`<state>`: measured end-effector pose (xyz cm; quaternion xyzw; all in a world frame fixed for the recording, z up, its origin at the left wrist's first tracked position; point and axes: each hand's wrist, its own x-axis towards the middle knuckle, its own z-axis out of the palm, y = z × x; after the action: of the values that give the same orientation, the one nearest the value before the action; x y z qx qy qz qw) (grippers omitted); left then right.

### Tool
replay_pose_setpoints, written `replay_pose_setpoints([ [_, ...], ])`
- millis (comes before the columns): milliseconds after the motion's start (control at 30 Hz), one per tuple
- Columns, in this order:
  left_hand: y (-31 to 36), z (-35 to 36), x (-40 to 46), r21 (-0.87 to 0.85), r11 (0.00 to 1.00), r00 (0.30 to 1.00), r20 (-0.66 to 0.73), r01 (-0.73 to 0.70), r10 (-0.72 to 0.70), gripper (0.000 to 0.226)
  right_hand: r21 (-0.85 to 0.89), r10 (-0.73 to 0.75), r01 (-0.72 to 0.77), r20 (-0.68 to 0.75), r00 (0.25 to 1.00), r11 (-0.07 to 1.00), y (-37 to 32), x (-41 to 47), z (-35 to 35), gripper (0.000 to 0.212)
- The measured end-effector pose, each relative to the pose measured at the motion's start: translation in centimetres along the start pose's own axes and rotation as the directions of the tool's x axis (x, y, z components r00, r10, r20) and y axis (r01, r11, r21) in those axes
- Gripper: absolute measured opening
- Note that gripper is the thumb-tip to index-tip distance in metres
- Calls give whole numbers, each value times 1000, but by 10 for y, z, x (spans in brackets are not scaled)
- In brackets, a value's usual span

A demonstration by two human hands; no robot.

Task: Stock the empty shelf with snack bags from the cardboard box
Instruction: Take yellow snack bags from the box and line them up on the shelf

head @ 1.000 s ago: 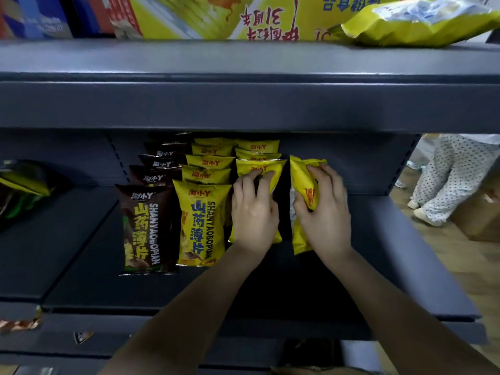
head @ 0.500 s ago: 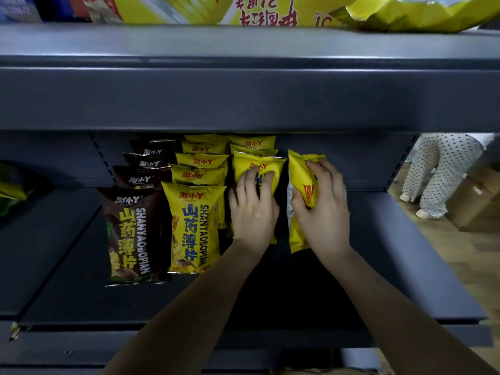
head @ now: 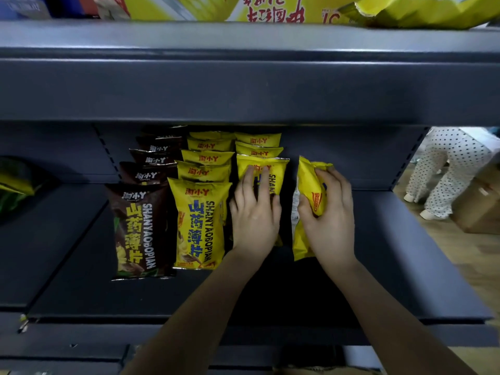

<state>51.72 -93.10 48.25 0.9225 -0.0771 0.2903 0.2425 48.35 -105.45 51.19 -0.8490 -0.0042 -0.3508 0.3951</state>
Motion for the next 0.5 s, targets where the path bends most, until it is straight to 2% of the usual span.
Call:
replay_pose_setpoints([
  [100, -6, -15, -4, -131, 991, 999, -10, 31, -33, 57, 40, 15, -15, 6, 1000, 999, -10, -5, 6, 51],
  [233, -8, -33, -13, -330, 933, 989, 65, 145, -130, 65, 56, 2, -4, 32, 1000, 998, -30, -13, 16, 50],
  [500, -8, -46, -24, -511, 811, 959, 153, 284, -240, 44, -138, 46, -40, 40, 998, 990, -42, -31, 50, 47],
])
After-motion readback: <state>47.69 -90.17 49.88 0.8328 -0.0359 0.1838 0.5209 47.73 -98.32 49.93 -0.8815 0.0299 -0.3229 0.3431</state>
